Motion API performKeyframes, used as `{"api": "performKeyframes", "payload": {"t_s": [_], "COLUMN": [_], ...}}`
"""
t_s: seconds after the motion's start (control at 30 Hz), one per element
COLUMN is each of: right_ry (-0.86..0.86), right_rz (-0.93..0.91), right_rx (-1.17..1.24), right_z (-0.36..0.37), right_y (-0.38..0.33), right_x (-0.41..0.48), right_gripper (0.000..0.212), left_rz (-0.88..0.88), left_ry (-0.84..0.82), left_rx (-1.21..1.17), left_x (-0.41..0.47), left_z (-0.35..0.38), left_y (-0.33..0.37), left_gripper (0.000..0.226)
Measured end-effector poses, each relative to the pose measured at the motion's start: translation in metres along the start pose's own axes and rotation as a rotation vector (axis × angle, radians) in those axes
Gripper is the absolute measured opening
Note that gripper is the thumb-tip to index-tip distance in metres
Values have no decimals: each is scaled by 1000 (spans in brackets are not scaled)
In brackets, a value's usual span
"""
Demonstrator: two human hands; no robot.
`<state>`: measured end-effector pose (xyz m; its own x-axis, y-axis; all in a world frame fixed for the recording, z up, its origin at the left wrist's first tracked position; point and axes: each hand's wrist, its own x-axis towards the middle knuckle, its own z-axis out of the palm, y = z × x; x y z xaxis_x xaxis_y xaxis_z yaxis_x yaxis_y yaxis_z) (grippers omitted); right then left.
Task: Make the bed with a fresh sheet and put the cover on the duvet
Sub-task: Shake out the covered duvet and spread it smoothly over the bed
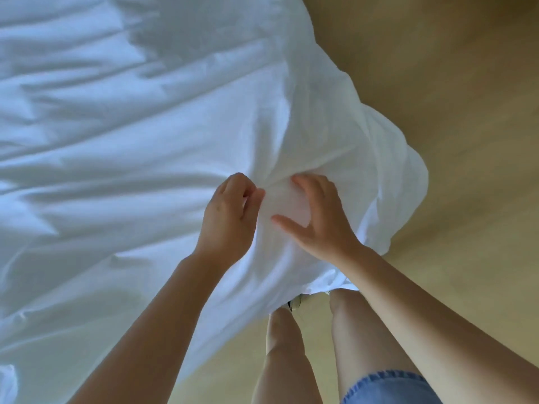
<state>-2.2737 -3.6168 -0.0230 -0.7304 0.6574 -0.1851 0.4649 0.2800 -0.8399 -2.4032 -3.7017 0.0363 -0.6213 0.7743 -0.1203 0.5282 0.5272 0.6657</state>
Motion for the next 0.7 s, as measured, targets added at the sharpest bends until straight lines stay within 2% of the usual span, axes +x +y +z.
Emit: {"api": "performKeyframes", "payload": {"t_s": [0.07, 0.13, 0.2, 0.3, 0.33, 0.37, 0.4, 0.47, 0.5, 0.53, 0.57, 0.6, 0.63, 0.7], "right_ry": [64, 127, 183, 282, 291, 286, 262, 141, 62, -7, -58, -66, -45, 57], "right_rz": [-114, -148, -165, -210, -235, -260, -276, -260, -239, -227, -244, -282, -308, -248], "right_rx": [-131, -218, -205, -5, 56, 104, 147, 209, 217, 218, 221, 215, 185, 72], "right_z": [-5, -10, -14, -4, 4, 12, 19, 24, 25, 24, 21, 19, 15, 6], "right_y": [-8, -13, -28, -84, -107, -128, -143, -154, -150, -142, -133, -123, -111, -77], "right_x": [1, 7, 14, 32, 40, 48, 55, 67, 70, 70, 67, 62, 57, 51], "right_gripper": [39, 15, 13, 26, 28, 26, 22, 16, 17, 17, 15, 14, 16, 31], "left_rz": [1, 8, -58, -182, -242, -326, -452, -741, -802, -803, -791, -788, -790, -795], "left_ry": [67, 102, 186, 469, 506, 456, 310, -153, -310, -387, -396, -362, -250, 115], "left_rx": [-62, -39, -20, 12, 32, 18, -61, -463, -643, -713, -662, -566, -491, -569], "left_x": [8, 19, 32, 57, 66, 74, 79, 85, 86, 87, 89, 91, 96, 111], "left_z": [-20, -33, -44, -74, -84, -93, -99, -102, -99, -92, -84, -75, -68, -71], "left_y": [13, 22, 26, 15, 9, 1, 0, 6, 7, 7, 6, 7, 8, 9], "left_gripper": [29, 31, 32, 30, 31, 33, 38, 46, 43, 37, 31, 28, 27, 27]}}
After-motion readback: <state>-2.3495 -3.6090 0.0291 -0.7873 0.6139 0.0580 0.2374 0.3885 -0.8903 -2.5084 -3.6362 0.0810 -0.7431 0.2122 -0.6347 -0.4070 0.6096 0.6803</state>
